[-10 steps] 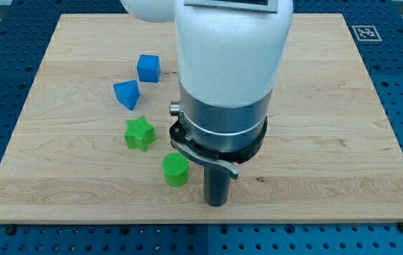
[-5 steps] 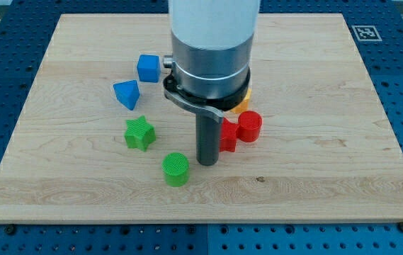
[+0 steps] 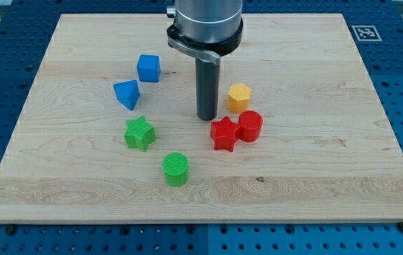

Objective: Place the green circle and the red star in a diagonal line

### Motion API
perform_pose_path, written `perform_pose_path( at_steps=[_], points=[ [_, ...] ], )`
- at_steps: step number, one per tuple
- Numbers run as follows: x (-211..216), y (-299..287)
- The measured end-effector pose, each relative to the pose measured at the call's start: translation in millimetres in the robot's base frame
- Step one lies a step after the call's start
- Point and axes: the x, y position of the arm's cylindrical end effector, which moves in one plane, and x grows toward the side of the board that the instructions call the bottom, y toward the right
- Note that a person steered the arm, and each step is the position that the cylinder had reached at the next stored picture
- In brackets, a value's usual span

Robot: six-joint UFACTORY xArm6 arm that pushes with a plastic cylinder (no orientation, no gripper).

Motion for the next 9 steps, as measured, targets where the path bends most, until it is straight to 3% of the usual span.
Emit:
perform_pose_path(
  at_steps=[5, 9],
  points=[
    [45.9, 9.2],
    [46.4, -24.1]
  ],
)
